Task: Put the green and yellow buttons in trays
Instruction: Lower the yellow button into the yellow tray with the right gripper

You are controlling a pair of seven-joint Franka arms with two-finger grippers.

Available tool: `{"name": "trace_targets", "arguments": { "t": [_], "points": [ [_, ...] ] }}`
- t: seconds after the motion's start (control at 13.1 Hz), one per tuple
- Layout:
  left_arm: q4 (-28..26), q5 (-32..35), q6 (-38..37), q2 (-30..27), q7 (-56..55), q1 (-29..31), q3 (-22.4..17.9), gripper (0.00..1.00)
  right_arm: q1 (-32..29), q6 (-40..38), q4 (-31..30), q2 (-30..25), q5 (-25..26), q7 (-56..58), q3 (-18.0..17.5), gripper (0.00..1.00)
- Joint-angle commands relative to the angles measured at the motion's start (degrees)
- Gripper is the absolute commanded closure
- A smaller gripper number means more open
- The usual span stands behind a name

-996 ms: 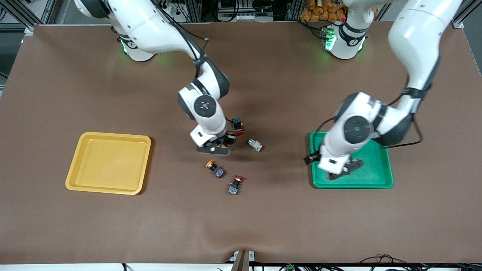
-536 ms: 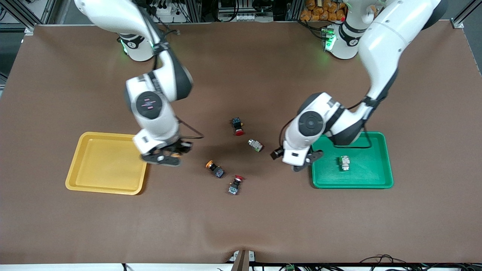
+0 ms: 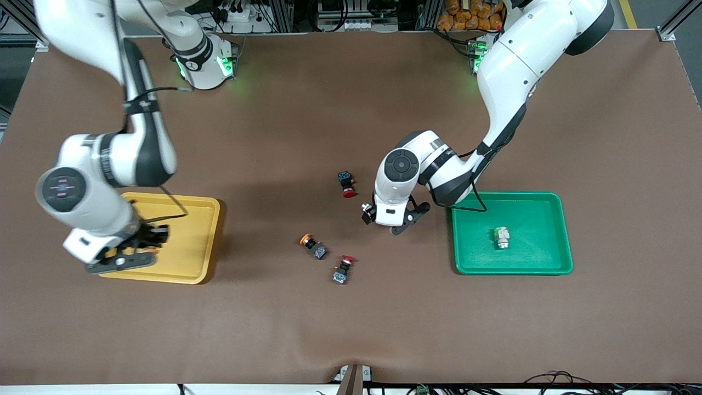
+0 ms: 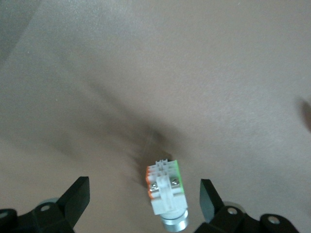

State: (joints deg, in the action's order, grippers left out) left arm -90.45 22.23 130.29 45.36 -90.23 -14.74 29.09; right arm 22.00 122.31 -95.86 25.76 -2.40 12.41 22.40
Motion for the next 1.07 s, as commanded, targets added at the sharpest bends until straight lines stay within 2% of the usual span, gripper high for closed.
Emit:
{"name": "trace_targets", "arguments": {
  "t": [0.0, 0.15, 0.46, 0.54, 0.69, 0.77, 0.84, 1.0],
  "points": [
    [4.2, -0.9, 0.3, 2.3, -3.3, -1.1, -0.6, 0.07, -1.8, 0.7, 0.9, -0.2, -8.0, 6.3, -0.9, 0.0],
    [6.8, -0.6, 0.4, 4.4, -6.2, -2.3, -0.6, 0.1, -1.4, 0.2, 2.0, -0.2, -12.4, 6.4, -1.0, 0.0],
    [7.1, -0.8, 0.6, 5.3, -7.4, -5.1, -3.3, 0.12, 2.6, 0.1, 4.5, -0.5, -12.3, 6.6, -5.9, 0.0],
    [7.0, -0.5, 0.6, 5.7, -7.3, -5.2, -3.3, 0.17, 3.7, 0.3, 5.3, -0.4, -12.3, 6.6, -7.3, 0.0],
    [7.1, -0.3, 0.8, 6.4, -6.8, -5.6, -3.4, 0.55, 7.1, 0.7, 6.4, 1.6, -12.4, 6.7, -7.9, 0.0],
    [7.1, -0.3, 0.8, 6.3, -6.3, -5.5, -3.4, 0.82, 8.7, 1.0, 7.2, 3.3, -12.5, 6.7, -7.9, 0.0],
    [7.1, -0.3, 0.8, 6.0, -6.1, -5.2, -3.4, 1.0, 10.8, 1.9, 7.6, 5.1, -12.5, 6.7, -7.9, 0.0],
    [7.1, 0.5, 0.8, 5.5, -5.6, -4.8, -3.4, 1.0, 14.5, 7.4, 7.5, 8.8, -12.4, 6.7, -7.9, 0.0]
  ]
}}
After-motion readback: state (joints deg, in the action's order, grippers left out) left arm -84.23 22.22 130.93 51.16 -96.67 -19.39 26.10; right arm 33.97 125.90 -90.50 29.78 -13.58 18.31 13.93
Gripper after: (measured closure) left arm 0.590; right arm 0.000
